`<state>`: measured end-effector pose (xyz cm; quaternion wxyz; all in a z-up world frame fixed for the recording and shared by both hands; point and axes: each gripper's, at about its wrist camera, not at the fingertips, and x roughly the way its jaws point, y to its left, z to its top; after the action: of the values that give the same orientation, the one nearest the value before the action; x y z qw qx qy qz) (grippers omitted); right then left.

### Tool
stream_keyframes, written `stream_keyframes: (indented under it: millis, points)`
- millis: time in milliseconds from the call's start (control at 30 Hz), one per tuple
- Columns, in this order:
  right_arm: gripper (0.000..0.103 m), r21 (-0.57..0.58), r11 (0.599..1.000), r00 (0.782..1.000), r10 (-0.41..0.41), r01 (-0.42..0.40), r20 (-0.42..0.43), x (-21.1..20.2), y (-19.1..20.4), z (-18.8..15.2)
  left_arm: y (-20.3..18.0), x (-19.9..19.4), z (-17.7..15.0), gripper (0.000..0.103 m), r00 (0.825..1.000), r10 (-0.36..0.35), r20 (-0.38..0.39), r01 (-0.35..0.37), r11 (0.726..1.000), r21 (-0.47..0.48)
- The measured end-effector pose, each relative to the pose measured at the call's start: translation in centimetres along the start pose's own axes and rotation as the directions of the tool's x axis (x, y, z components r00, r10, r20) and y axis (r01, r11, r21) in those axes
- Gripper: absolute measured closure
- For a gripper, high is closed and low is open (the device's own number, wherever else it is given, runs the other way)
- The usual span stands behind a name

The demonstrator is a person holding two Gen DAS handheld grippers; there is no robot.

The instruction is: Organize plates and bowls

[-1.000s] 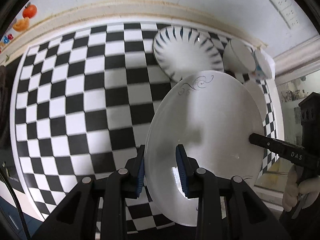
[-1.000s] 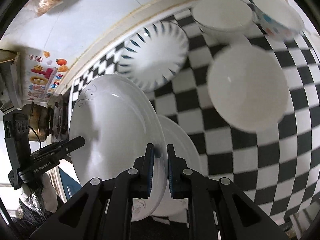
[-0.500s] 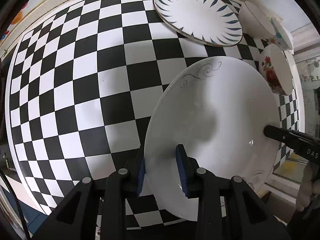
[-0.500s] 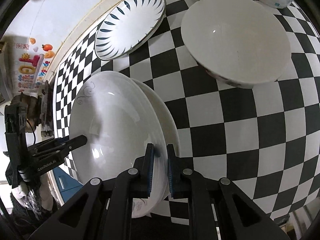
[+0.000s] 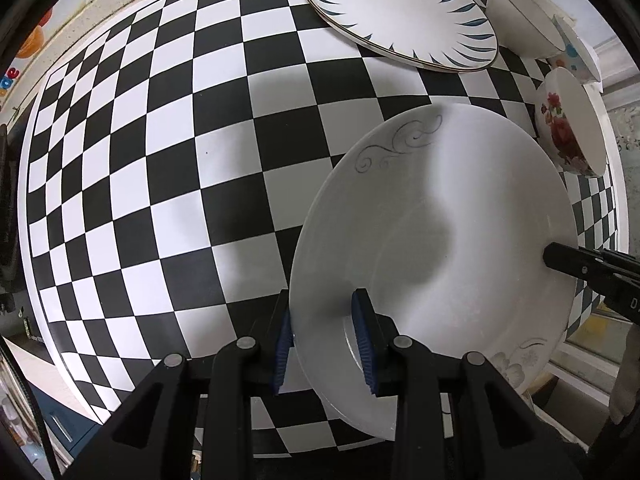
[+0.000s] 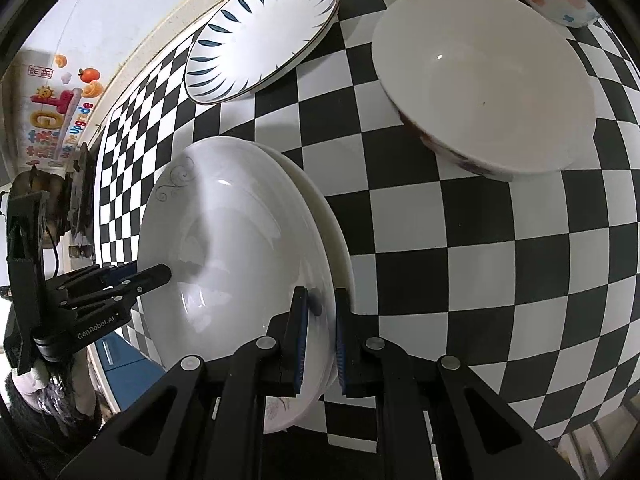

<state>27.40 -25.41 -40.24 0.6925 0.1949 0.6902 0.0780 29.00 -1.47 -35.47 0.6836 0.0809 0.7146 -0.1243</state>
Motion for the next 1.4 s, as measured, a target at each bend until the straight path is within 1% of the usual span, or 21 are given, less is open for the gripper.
stream_keyframes:
  millis: [67, 100, 267, 433, 600, 700, 733, 800, 833, 900, 933, 1100, 1400]
  points:
    - [0.088, 0.013, 1.000, 1.000, 0.005, -0.004, -0.008, 0.1, 0.0, 0.1, -0.1, 0.0, 0.2, 0.076, 1.000, 0.004, -0.002, -0.004, 1.000, -0.002]
    - [0.086, 0.018, 1.000, 1.000, 0.010, -0.010, -0.012, 0.2, 0.0, 0.1, -0.2, 0.0, 0.3, 0.076, 1.000, 0.003, -0.003, -0.004, 1.000, -0.004]
    - [0.086, 0.044, 0.999, 0.999, 0.015, -0.013, -0.044, 0.3, -0.2, 0.3, -0.1, 0.0, 0.6, 0.075, 1.000, -0.006, 0.000, 0.006, 1.000, -0.020]
    - [0.086, 0.043, 0.999, 0.997, -0.005, 0.008, -0.083, 0.3, 0.1, 0.3, 1.3, -0.1, 0.3, 0.075, 1.000, -0.017, -0.009, 0.017, 0.999, -0.029]
    - [0.086, 0.039, 0.999, 0.996, -0.026, 0.029, -0.083, -0.3, 0.3, 0.5, 1.5, -0.1, 0.1, 0.075, 1.000, -0.023, -0.011, 0.023, 0.999, -0.028]
    - [0.086, 0.017, 0.997, 0.994, -0.070, 0.071, -0.083, -0.8, 0.8, 0.7, 1.3, -0.2, 0.0, 0.075, 1.000, -0.017, -0.011, 0.016, 1.000, -0.022]
    - [0.086, -0.007, 0.993, 0.989, -0.121, 0.121, -0.081, -0.8, 1.2, 0.7, 1.3, -0.2, -0.1, 0.075, 1.000, -0.011, -0.011, 0.010, 1.000, -0.020]
    - [0.085, -0.044, 0.981, 0.977, -0.194, 0.191, -0.084, -0.5, 1.8, 0.7, 1.4, -0.2, -0.1, 0.075, 1.000, -0.007, -0.012, 0.007, 1.000, -0.018]
    - [0.085, -0.055, 0.978, 0.975, -0.206, 0.202, -0.088, -0.3, 2.1, 0.6, 1.3, -0.2, -0.1, 0.075, 1.000, -0.007, -0.013, 0.007, 1.000, -0.018]
    - [0.085, -0.058, 0.980, 0.975, -0.195, 0.190, -0.107, 0.2, 2.2, 0.4, 1.0, 0.2, -0.1, 0.075, 1.000, -0.009, -0.015, 0.009, 1.000, -0.018]
    - [0.083, -0.061, 0.979, 0.974, -0.198, 0.192, -0.112, 0.4, 2.3, 0.3, 1.1, 0.2, -0.1, 0.075, 1.000, -0.010, -0.015, 0.010, 1.000, -0.018]
    - [0.079, -0.056, 0.982, 0.976, -0.187, 0.182, -0.110, 0.3, 2.5, 0.4, 1.2, 0.1, -0.3, 0.075, 1.000, -0.006, -0.015, 0.006, 1.000, -0.016]
    - [0.079, -0.043, 0.985, 0.979, -0.172, 0.168, -0.114, 0.3, 2.2, 0.6, 0.9, 0.4, 0.0, 0.075, 1.000, -0.011, -0.018, 0.011, 1.000, -0.021]
